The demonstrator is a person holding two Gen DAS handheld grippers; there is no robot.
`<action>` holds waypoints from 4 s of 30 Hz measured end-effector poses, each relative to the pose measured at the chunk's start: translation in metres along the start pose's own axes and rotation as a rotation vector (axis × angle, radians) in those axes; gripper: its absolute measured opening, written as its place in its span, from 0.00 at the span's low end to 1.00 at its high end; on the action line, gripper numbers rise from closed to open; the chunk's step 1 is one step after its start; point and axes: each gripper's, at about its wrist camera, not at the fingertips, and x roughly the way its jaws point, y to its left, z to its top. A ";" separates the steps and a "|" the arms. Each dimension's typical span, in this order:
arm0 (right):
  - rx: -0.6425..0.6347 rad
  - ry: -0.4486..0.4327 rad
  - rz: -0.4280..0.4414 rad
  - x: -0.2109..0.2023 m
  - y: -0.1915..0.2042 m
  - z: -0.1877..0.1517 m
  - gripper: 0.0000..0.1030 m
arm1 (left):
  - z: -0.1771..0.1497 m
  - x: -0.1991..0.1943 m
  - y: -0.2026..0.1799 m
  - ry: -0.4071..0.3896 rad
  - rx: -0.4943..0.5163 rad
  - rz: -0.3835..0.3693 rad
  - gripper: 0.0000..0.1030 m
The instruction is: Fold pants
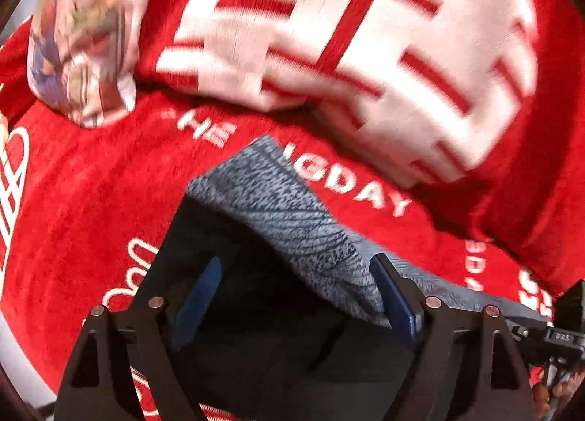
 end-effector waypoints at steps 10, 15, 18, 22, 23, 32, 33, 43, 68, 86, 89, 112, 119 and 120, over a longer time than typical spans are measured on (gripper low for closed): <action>0.002 -0.027 0.034 0.004 0.025 0.011 0.75 | 0.019 -0.045 -0.008 -0.080 0.108 0.132 0.82; -0.022 -0.052 0.018 -0.033 0.032 -0.013 0.75 | -0.012 -0.039 -0.032 0.029 0.214 0.107 0.82; -0.021 -0.078 -0.043 -0.061 0.018 -0.047 0.75 | -0.065 -0.030 -0.068 0.134 0.297 0.013 0.82; 0.017 -0.120 -0.138 -0.109 -0.023 -0.107 0.74 | -0.136 -0.027 -0.128 0.255 0.436 -0.136 0.82; 0.039 -0.135 -0.143 -0.121 -0.035 -0.123 0.74 | -0.145 -0.026 -0.137 0.275 0.452 -0.166 0.82; 0.365 -0.247 -0.191 -0.191 -0.151 -0.290 0.74 | -0.230 -0.012 -0.267 0.466 0.628 -0.380 0.82; 0.394 -0.254 -0.191 -0.192 -0.160 -0.304 0.74 | -0.237 -0.011 -0.277 0.481 0.640 -0.392 0.82; 0.545 -0.341 0.063 -0.171 -0.224 -0.361 0.43 | -0.278 -0.007 -0.321 0.548 0.752 -0.402 0.70; 0.185 -0.436 -0.010 -0.344 -0.211 -0.033 0.03 | -0.165 -0.004 -0.469 0.361 0.815 -0.457 0.57; 0.371 -0.544 -0.184 -0.366 -0.260 -0.046 0.54 | -0.160 0.033 -0.368 0.319 0.661 -0.120 0.83; 0.455 -0.516 -0.156 -0.351 -0.284 -0.066 0.52 | -0.171 0.043 -0.359 0.344 0.646 -0.088 0.83; 0.164 -0.404 -0.476 -0.345 -0.246 0.028 0.32 | -0.210 0.040 -0.351 0.302 0.690 -0.030 0.83; 0.178 -0.449 -0.501 -0.350 -0.238 0.050 0.32 | -0.209 0.041 -0.349 0.294 0.681 -0.035 0.83; 0.149 -0.439 -0.486 -0.351 -0.234 0.051 0.32 | -0.210 0.041 -0.348 0.290 0.682 -0.035 0.83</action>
